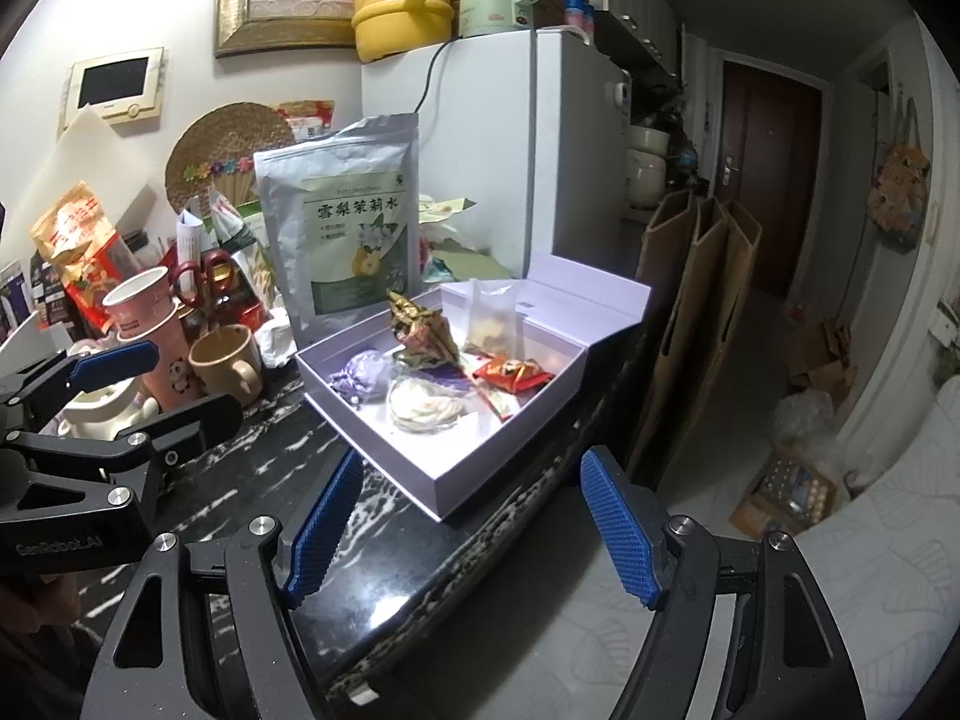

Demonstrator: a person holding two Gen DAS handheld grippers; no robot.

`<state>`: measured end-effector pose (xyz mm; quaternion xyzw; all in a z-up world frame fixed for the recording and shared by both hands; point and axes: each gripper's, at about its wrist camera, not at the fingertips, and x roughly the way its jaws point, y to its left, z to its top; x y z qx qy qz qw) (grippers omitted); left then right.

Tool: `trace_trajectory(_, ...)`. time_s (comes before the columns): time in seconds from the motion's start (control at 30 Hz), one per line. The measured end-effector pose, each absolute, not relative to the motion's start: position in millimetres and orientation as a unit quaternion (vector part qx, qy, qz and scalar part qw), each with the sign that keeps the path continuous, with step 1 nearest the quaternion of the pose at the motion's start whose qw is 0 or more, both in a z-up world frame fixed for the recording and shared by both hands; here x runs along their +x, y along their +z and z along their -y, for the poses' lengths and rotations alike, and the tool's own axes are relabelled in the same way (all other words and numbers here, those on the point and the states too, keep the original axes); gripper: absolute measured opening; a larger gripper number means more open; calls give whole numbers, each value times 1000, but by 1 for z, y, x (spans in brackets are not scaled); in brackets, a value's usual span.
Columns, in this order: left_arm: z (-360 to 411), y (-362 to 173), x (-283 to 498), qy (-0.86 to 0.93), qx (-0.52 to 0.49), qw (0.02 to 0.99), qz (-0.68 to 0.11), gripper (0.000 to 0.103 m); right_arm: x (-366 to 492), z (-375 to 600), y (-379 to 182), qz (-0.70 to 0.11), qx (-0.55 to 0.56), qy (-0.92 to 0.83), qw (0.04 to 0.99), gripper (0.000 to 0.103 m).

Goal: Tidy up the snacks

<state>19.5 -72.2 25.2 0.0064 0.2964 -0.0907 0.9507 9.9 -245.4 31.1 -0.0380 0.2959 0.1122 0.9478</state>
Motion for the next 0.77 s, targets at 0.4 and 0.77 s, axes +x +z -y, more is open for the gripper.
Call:
trace_trajectory(0.4, 82, 21, 20, -90, 21, 947, -307, 93, 6, 252, 33, -295, -39, 98, 950, 76)
trace_trajectory(0.77, 86, 18, 20, -84, 27, 947, -310, 93, 6, 255, 31, -297, -35, 98, 949, 77)
